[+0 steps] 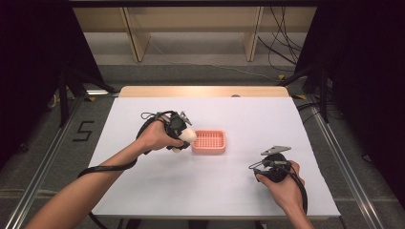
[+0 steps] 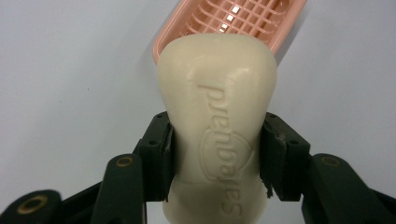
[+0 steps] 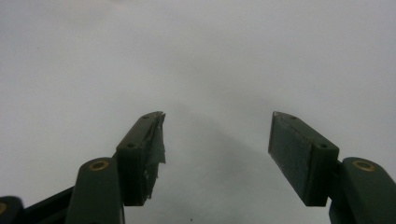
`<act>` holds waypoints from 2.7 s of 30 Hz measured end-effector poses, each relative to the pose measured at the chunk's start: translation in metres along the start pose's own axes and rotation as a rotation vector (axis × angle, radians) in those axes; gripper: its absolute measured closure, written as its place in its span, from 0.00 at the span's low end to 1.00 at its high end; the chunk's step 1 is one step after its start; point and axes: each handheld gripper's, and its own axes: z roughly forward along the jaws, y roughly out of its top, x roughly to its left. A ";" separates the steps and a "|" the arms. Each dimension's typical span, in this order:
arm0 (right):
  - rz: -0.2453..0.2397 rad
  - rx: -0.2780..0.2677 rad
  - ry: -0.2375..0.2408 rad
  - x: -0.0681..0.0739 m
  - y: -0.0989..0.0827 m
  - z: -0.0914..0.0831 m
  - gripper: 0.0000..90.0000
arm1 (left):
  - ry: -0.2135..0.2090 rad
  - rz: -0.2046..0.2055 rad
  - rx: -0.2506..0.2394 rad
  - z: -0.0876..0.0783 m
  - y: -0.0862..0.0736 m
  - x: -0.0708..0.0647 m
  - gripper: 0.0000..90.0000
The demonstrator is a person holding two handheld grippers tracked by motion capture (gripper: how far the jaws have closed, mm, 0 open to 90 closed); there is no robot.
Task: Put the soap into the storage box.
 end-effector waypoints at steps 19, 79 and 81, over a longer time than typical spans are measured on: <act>-0.001 0.001 0.001 0.000 0.000 0.000 0.40 | -0.004 0.040 -0.009 0.005 0.015 -0.003 0.55; 0.015 -0.001 -0.010 -0.002 -0.002 -0.001 0.40 | -0.018 0.128 -0.055 0.025 0.045 -0.007 0.55; 0.014 -0.003 -0.009 -0.002 -0.002 -0.001 0.40 | -0.019 0.131 -0.054 0.026 0.046 -0.008 0.55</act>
